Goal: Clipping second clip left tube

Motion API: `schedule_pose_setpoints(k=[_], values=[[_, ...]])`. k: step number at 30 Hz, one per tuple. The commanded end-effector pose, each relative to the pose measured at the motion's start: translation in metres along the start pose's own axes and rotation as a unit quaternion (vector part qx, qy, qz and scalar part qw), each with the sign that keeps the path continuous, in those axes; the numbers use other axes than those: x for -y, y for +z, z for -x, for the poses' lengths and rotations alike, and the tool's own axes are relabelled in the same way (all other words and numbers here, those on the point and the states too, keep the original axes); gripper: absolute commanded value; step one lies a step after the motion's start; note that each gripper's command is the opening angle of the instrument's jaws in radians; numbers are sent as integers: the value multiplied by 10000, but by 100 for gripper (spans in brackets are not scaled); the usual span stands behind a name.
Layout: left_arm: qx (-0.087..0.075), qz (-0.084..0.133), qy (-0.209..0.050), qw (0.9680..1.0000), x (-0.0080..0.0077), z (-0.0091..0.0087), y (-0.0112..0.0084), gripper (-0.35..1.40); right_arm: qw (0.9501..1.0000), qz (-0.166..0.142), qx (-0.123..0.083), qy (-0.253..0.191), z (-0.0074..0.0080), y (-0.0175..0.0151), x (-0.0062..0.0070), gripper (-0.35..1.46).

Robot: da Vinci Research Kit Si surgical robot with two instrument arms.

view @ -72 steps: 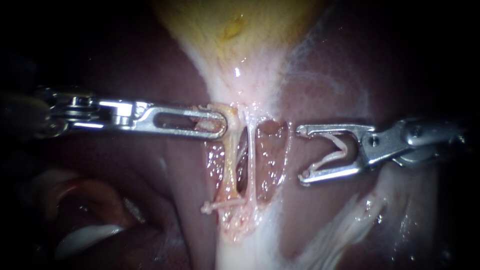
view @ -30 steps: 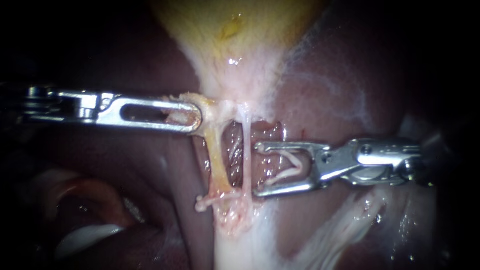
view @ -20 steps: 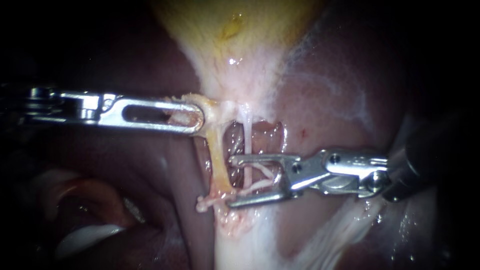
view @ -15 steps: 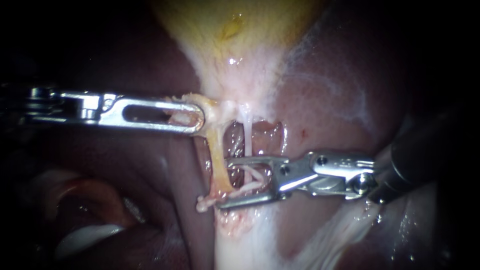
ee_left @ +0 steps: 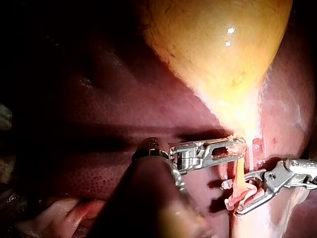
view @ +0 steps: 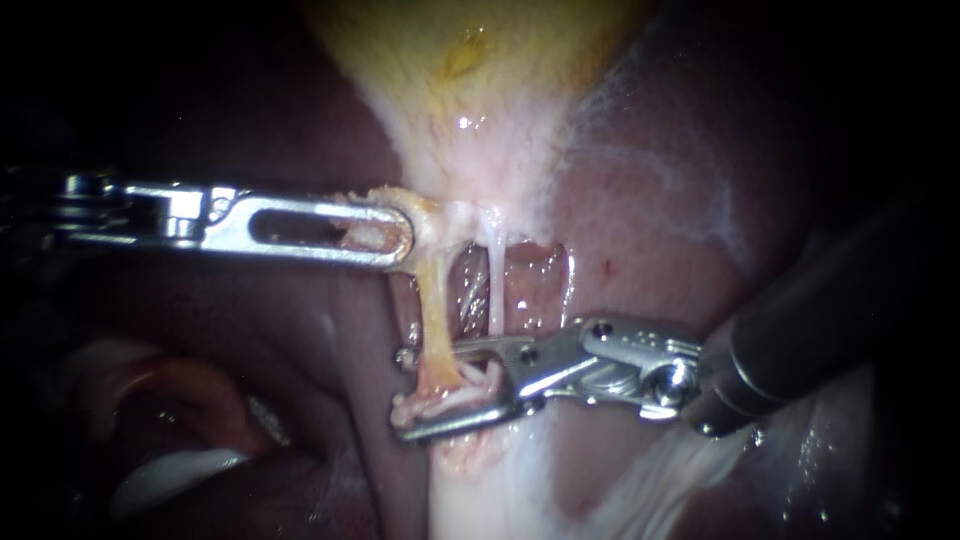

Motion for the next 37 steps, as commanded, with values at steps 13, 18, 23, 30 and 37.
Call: schedule_pose_setpoints(k=[13, 18, 23, 30, 37], values=[[1, 1, 0, 10000, 0, 0, 1, -35, 9977, -39, -84, 667, 5, -6, -1, -31], [-1, -1, 1, 10000, -1, 0, 1, -35, 9967, -26, -103, 808, 8, -11, -4, -35], [-1, -1, 2, 10000, -1, 0, 1, -35, 9967, 21, 40, 809, 10, -15, -2, -35], [-4, -3, 3, 10000, -3, 2, 1, -35, 9967, 11, 60, 808, 11, -16, -1, -35], [-5, -4, 3, 10000, -3, 2, 1, -35, 9967, -9, 64, 813, 10, -18, -1, -35]])
